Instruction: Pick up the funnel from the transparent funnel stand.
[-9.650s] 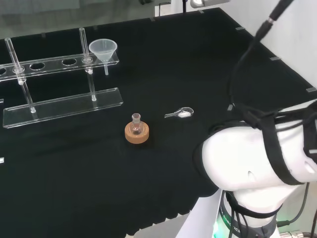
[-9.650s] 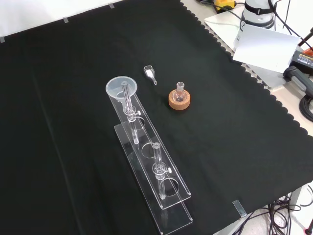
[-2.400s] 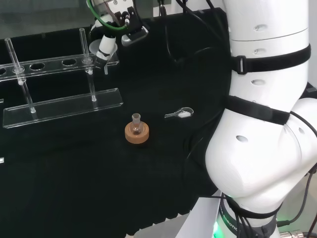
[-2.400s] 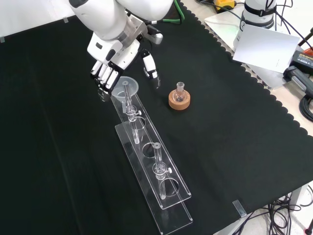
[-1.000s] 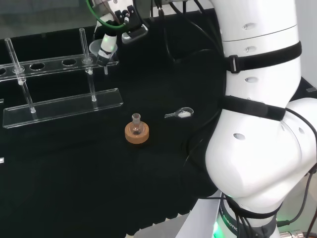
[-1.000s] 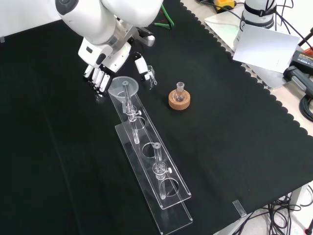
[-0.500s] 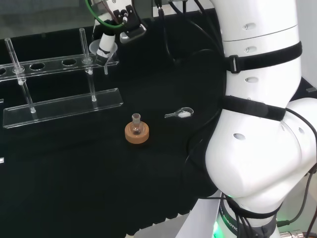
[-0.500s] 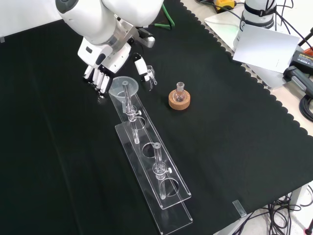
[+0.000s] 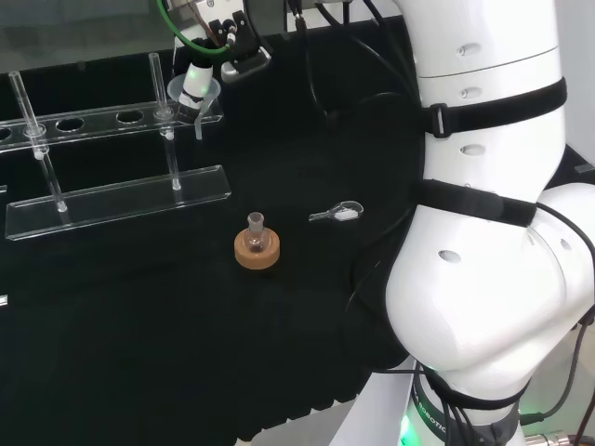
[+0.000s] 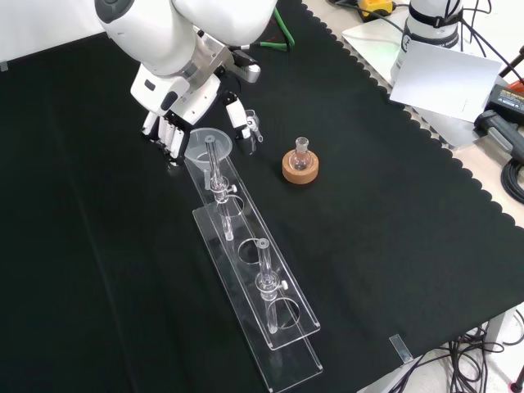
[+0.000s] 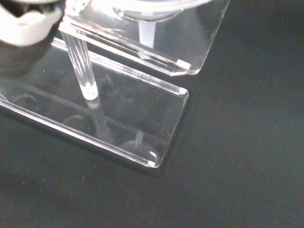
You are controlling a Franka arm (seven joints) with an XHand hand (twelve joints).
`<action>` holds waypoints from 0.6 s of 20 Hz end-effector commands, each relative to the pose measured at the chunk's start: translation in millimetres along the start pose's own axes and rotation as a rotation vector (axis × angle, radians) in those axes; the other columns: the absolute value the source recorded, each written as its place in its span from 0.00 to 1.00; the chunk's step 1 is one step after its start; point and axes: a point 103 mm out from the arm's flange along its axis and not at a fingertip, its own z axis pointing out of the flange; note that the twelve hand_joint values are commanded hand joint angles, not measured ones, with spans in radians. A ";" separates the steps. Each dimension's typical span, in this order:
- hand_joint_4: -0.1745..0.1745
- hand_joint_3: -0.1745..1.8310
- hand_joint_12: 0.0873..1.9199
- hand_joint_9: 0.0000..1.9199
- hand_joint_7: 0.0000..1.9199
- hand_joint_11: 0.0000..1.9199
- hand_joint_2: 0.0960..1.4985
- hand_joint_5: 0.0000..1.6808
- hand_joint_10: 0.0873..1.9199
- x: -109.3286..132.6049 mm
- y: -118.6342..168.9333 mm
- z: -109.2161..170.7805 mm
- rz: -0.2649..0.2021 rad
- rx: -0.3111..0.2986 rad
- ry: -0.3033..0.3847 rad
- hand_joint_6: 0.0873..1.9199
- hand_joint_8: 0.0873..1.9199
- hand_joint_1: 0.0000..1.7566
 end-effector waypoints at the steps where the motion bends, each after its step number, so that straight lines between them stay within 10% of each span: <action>1: 0.56 0.37 0.71 0.40 0.42 0.15 0.27 0.37 0.22 -2.0 -0.2 -0.8 0.009 -0.008 -0.012 0.00 0.22 0.45; 12: 0.52 0.40 0.67 0.46 0.47 0.23 0.29 0.41 0.19 -3.5 -1.6 -1.4 0.020 -0.024 0.002 0.00 0.21 0.48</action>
